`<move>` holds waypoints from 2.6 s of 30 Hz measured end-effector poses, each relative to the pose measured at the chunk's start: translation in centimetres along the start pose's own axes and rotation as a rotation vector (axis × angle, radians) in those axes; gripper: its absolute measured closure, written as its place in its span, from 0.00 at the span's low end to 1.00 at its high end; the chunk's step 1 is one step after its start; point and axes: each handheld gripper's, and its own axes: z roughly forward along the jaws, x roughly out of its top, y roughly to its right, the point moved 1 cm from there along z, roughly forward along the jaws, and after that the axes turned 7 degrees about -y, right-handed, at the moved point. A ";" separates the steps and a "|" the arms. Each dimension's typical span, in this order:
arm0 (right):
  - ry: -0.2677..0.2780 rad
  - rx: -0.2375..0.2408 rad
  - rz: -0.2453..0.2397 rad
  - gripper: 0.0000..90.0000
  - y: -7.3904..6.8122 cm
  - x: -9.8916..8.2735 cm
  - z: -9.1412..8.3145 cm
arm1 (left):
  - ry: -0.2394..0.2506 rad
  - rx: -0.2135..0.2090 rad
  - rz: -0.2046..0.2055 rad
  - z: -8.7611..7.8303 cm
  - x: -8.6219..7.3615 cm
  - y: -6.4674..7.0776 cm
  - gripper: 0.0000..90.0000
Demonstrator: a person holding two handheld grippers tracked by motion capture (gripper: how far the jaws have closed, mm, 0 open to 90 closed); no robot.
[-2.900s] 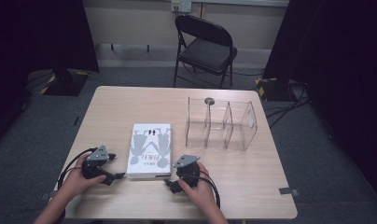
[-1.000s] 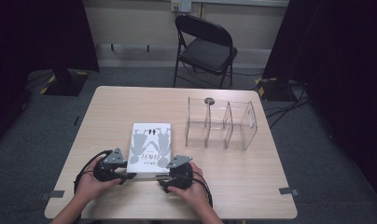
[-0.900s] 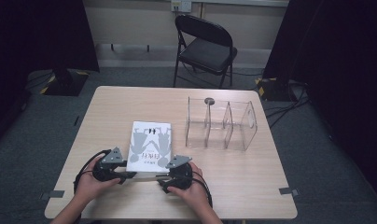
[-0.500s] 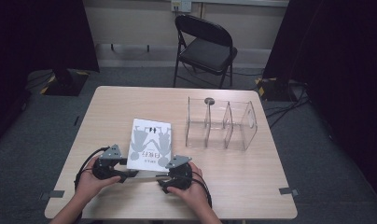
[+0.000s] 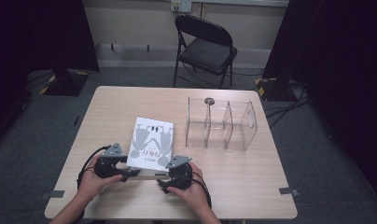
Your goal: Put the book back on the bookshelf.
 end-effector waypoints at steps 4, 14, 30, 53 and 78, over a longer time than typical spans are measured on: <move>0.012 -0.025 -0.011 0.16 0.2 -0.1 -0.2 | 0.021 -0.005 0.000 0.0 0.3 0.0 0.44; 0.069 -0.083 -0.053 0.17 -0.1 1.1 -2.4 | 0.023 -0.014 0.007 0.5 1.0 0.3 0.53; 0.069 -0.209 -0.159 0.12 -1.1 4.0 -0.2 | 0.041 0.009 0.029 -0.2 2.7 0.9 0.53; 0.087 -0.338 -0.325 0.52 -2.6 5.4 -0.8 | -0.019 0.055 0.092 0.5 1.4 1.1 0.30; 0.023 -0.295 -0.282 0.65 -1.2 7.7 -4.0 | -0.122 0.094 0.069 1.0 -1.1 -1.5 0.23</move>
